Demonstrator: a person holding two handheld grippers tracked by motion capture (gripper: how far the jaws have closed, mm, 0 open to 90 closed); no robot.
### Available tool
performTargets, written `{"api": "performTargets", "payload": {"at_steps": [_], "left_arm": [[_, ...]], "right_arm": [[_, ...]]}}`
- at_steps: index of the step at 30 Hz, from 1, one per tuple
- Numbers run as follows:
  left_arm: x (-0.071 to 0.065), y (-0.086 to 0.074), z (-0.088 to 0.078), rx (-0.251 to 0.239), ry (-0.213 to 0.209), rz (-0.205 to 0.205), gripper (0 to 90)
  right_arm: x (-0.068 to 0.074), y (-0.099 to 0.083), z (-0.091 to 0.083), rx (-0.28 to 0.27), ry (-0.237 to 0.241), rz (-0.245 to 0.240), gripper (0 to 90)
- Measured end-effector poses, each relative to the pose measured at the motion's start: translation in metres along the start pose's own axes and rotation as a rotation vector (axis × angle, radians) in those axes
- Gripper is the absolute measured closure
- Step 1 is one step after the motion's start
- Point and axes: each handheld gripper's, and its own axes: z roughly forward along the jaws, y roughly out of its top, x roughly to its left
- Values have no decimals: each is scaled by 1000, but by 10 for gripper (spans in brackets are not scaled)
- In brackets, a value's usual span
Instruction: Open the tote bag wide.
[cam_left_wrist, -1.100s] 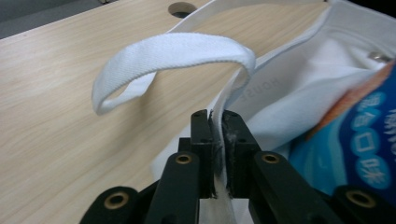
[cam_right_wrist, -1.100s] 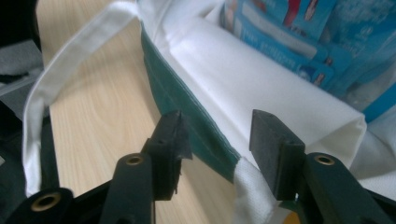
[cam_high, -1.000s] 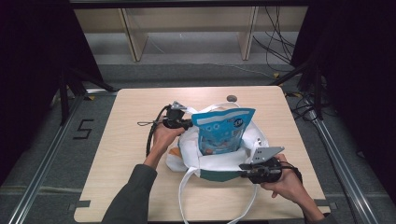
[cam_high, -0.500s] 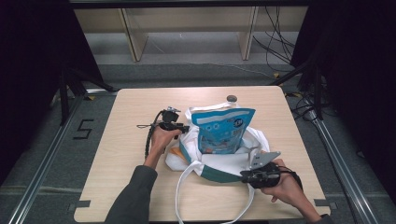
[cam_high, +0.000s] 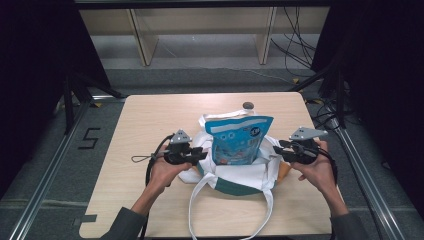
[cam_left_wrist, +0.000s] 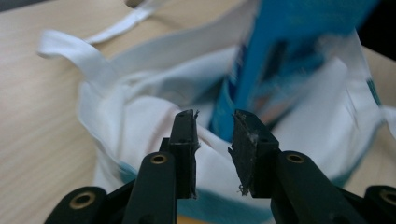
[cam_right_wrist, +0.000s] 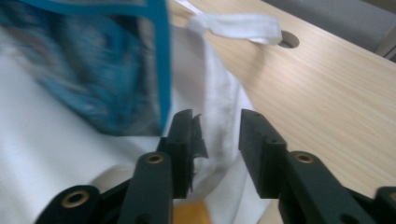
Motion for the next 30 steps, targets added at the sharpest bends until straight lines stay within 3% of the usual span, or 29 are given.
{"api": "performTargets", "payload": {"at_steps": [2, 3, 4, 5, 6, 9, 12, 15, 17, 20, 22, 23, 24, 26, 27, 30], "left_arm": [[-2, -9, 2, 38, 2, 59, 765], [-3, -17, 6, 67, 39, 73, 805], [1, -22, 10, 117, 48, 123, 818], [3, -25, 13, 151, 83, 159, 825], [6, -33, 18, 177, 120, 148, 833], [11, -45, 27, 184, 105, 118, 867], [12, -49, 36, 201, 125, 131, 886], [7, -50, 36, 200, 152, 161, 892], [7, -49, 35, 196, 152, 155, 888], [6, -43, 27, 149, 150, 137, 863], [2, -36, 19, 99, 129, 121, 874], [2, -36, 19, 99, 129, 121, 881], [1, -35, 18, 88, 122, 109, 881], [-3, -33, 15, 67, 88, 91, 883], [-4, -32, 14, 67, 73, 112, 884], [-10, -34, 14, 56, 33, 62, 886]], "right_arm": [[-7, 0, 12, 13, -1, -35, 835], [-9, 0, 15, 18, -13, -41, 872], [-13, -1, 19, 48, -46, -42, 886], [-17, -2, 23, 68, -81, -47, 889], [-20, -4, 26, 85, -96, -42, 890], [-30, -16, 42, 135, -95, 4, 889], [-29, -28, 61, 182, -97, -9, 890], [-30, -31, 67, 167, -99, -2, 889], [-31, -31, 65, 162, -97, 0, 880], [-34, -26, 56, 121, -103, 53, 806], [-33, -19, 43, 85, -101, 47, 786], [-33, -19, 43, 85, -101, 47, 786], [-31, -14, 31, 36, -104, 35, 751], [-29, -10, 20, -12, -83, 36, 748], [-27, -8, 14, -27, -65, 38, 748], [-15, -8, 3, -34, 1, 12, 766]]}}
